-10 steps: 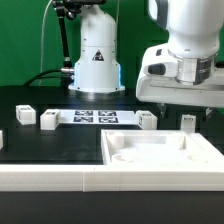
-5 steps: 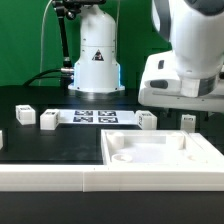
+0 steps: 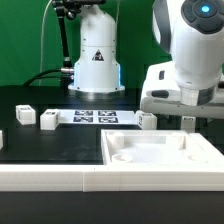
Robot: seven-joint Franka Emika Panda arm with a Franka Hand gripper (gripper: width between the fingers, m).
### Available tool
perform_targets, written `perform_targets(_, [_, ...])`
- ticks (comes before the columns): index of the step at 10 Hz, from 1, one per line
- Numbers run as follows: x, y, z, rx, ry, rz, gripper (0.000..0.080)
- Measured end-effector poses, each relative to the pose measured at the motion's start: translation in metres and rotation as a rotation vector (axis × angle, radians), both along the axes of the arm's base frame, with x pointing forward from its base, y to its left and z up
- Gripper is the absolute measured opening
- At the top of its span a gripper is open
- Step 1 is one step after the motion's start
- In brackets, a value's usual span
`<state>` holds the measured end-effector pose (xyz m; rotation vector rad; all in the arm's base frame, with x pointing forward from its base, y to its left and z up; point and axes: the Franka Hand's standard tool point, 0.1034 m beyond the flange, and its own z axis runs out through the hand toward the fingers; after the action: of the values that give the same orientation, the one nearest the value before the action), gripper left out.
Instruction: Assemble one leg
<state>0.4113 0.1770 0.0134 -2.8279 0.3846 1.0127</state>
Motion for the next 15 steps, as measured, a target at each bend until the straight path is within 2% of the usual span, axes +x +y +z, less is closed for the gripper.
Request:
perform_targets(1, [0.002,0.005,0.001,0.004,-0.01,0.005,0.0649])
perform_targets(3, [-0.008,0.002,-0.004,-0.004,0.007,0.003,0.0624])
perform_targets(4, [-0.008,0.001,-0.004,-0.003,0.006,0.003,0.0624])
perform_targets(5, [-0.008,0.001,-0.004,-0.003,0.006,0.003,0.0448])
perform_targets(6, [-0.008,0.001,-0.004,-0.003,0.006,0.003,0.0311])
perform_targets(11, [-0.008,0.001,-0.004,-0.003,0.006,0.003,0.0288])
perform_targets(12, [-0.007,-0.001,-0.001,-0.001,0.012,0.008,0.0288])
perform_targets(13, [-0.001,-0.006,0.011,0.0,0.017,0.004,0.0288])
perform_targets(15, [0.012,-0.012,0.044,-0.006,0.008,0.035,0.029])
